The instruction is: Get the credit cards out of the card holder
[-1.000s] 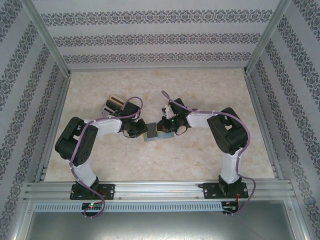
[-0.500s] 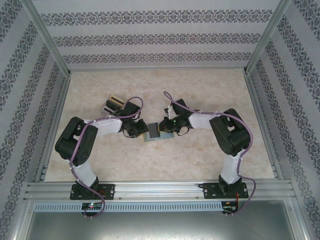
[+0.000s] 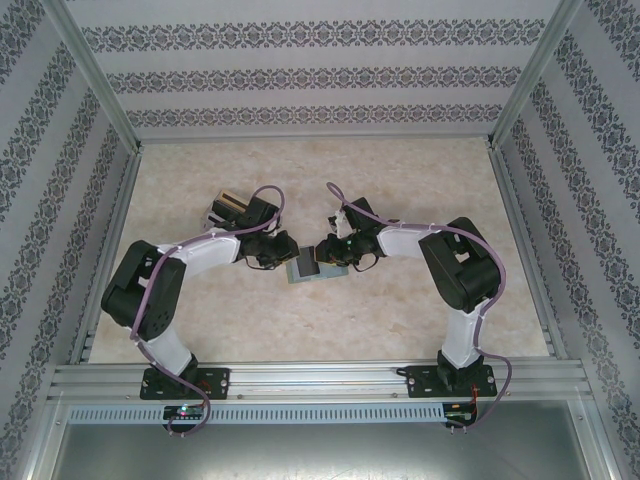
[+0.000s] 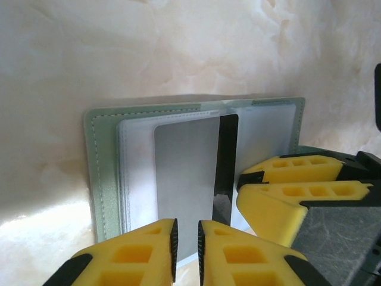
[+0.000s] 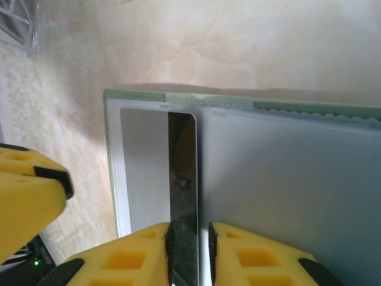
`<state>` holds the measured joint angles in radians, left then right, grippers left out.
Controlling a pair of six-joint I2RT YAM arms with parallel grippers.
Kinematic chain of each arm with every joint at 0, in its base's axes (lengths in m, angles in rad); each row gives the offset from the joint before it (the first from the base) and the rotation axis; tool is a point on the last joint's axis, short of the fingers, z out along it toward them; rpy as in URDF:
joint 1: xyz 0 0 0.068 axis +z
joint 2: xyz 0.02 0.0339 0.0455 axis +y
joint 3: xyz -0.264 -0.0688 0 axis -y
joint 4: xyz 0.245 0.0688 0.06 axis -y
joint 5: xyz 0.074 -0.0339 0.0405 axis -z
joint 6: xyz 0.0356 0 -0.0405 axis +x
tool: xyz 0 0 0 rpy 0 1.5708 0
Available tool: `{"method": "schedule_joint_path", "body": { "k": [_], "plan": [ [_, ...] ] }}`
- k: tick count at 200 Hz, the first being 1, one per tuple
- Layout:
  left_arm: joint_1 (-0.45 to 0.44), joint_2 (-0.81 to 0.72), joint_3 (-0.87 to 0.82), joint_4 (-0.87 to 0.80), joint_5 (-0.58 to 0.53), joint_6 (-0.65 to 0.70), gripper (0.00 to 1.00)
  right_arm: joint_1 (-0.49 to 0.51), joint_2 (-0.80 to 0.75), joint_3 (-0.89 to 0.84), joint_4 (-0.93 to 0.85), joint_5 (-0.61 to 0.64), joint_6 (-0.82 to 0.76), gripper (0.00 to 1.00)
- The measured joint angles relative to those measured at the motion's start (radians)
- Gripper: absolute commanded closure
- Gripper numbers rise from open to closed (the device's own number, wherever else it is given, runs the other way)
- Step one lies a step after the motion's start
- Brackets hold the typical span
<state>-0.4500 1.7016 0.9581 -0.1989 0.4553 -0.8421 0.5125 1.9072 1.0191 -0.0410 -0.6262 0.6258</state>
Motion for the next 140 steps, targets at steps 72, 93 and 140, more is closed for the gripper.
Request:
{"method": "schedule_joint_path", "body": {
  "k": [72,93,140],
  "plan": [
    [-0.008,0.105,0.041,0.003,0.01,0.007,0.85,0.0,0.009,0.007,0.0,-0.016,0.0,0.75],
    [-0.008,0.105,0.041,0.0,0.003,0.01,0.85,0.0,0.014,0.011,0.0,-0.02,0.0,0.75],
    [-0.008,0.105,0.041,0.0,-0.002,0.012,0.85,0.0,0.021,0.013,0.004,-0.035,0.004,0.85]
  ]
}}
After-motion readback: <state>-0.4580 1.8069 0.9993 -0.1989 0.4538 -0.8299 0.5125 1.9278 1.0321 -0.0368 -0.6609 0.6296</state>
